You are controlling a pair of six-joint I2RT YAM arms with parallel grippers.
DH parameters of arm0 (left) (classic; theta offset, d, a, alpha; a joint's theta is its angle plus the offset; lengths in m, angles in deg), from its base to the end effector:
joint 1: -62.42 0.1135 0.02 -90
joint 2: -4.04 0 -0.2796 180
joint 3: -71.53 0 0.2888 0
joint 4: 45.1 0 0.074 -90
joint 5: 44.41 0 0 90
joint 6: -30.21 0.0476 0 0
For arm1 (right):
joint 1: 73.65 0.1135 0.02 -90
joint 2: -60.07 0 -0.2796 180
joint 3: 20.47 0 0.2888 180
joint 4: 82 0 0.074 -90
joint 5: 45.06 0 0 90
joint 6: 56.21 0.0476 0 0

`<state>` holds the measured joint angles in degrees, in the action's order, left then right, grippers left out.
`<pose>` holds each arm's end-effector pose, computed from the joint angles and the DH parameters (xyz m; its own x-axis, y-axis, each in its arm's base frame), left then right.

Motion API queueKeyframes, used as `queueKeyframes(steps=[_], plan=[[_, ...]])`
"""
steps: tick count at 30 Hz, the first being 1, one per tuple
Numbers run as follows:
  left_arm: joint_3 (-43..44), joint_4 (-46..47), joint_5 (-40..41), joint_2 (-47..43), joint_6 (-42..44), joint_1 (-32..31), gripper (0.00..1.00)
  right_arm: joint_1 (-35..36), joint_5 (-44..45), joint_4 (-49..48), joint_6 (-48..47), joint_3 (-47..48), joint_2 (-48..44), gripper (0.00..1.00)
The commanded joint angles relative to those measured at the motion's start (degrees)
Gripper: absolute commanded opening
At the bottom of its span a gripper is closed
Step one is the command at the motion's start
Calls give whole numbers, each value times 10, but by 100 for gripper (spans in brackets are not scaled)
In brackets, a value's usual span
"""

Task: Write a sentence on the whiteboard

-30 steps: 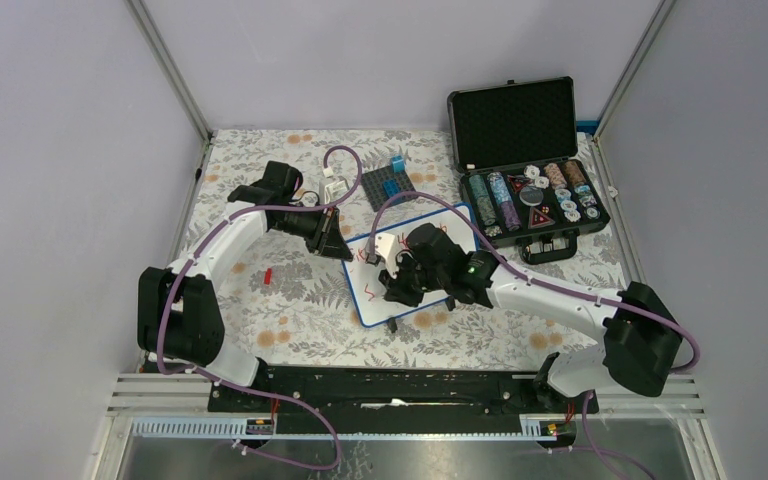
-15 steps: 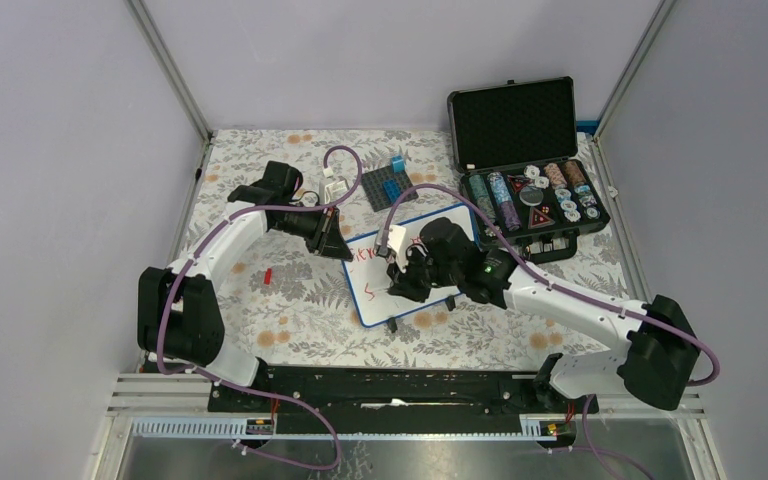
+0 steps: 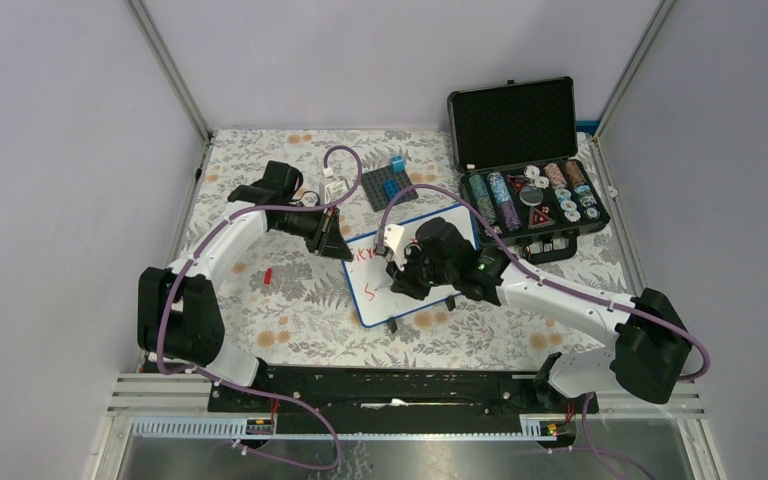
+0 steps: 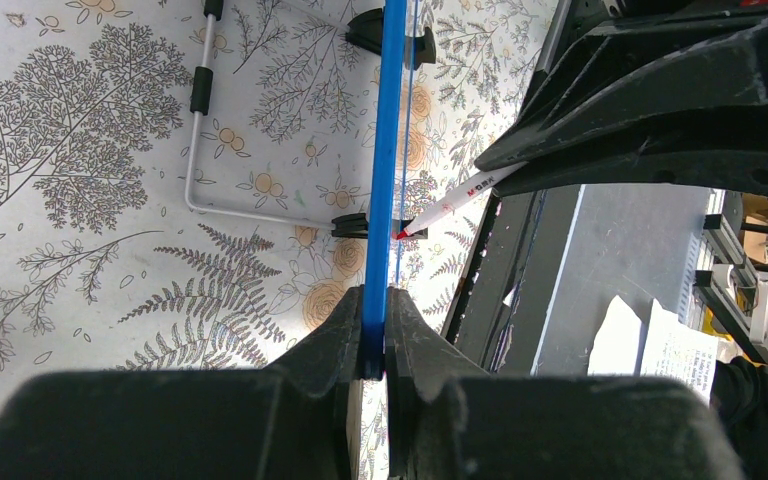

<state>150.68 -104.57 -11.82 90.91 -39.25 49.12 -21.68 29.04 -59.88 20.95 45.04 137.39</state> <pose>0.3115 -0.1148 0.2620 -0.6850 0.3561 -0.6355 0.7284 0.3461 -0.5913 0.1996 0.2764 0.2603 -0.1358 -0.5206 -0.8430 -0.9516 0.3054 -0.0353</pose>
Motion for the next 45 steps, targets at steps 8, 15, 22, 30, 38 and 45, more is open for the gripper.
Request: queueKeyframes(steps=[8,15,22,30,38,45], plan=[[20,18,20,5,17,1,0,-41,13,7,-13,7,-19,0],[22,17,19,7,15,2,0,-48,-3,19,-16,5,-37,0],[22,18,20,7,14,1,0,-43,-66,38,-12,39,-35,0],[21,18,21,6,15,1,0,-42,-57,20,-9,51,-14,0],[19,18,22,6,17,2,0,-41,-34,9,-8,53,12,0],[19,18,23,6,17,1,0,-42,-34,9,-13,36,21,0]])
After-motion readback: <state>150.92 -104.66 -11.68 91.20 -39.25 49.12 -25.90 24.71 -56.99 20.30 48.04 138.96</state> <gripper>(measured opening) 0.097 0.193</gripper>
